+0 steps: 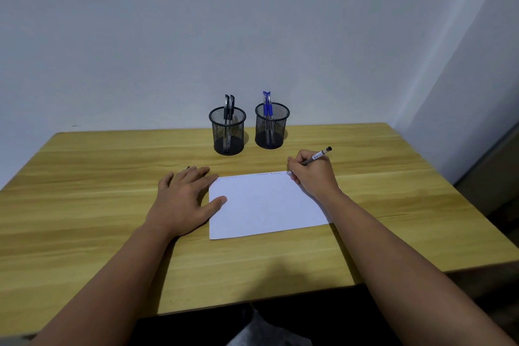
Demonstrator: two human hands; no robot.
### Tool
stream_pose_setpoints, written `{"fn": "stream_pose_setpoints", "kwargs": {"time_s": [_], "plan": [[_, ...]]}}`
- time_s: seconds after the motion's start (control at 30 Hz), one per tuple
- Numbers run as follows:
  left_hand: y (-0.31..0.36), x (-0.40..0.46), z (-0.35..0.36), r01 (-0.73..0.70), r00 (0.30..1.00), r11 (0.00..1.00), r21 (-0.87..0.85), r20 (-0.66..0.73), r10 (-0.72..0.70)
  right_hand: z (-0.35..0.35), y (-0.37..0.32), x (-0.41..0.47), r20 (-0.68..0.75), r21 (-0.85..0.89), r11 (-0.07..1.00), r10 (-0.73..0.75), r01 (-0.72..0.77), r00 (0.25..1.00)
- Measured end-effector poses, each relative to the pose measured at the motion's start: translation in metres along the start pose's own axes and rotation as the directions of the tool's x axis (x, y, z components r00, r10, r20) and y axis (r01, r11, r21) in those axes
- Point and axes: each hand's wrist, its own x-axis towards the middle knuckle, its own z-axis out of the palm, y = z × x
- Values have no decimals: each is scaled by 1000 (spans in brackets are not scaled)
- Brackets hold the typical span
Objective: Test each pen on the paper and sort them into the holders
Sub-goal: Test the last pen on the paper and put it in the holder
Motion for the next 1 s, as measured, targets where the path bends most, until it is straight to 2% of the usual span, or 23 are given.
{"fn": "stream_pose_setpoints", "kwargs": {"time_s": [0.23,0.63,1.0], "plan": [[0,0,1,-1,1000,1000,0,-6,1,1,0,-1,18,13,1000,10,-11,1000],[-2,0,2,-3,1000,1000,3,-5,3,-4,-3,-2,-105,22,999,36,-34,994],[-1,0,1,-9,1000,1000,2,-6,9,-1,1,-1,-55,-46,999,12,-14,998]]}}
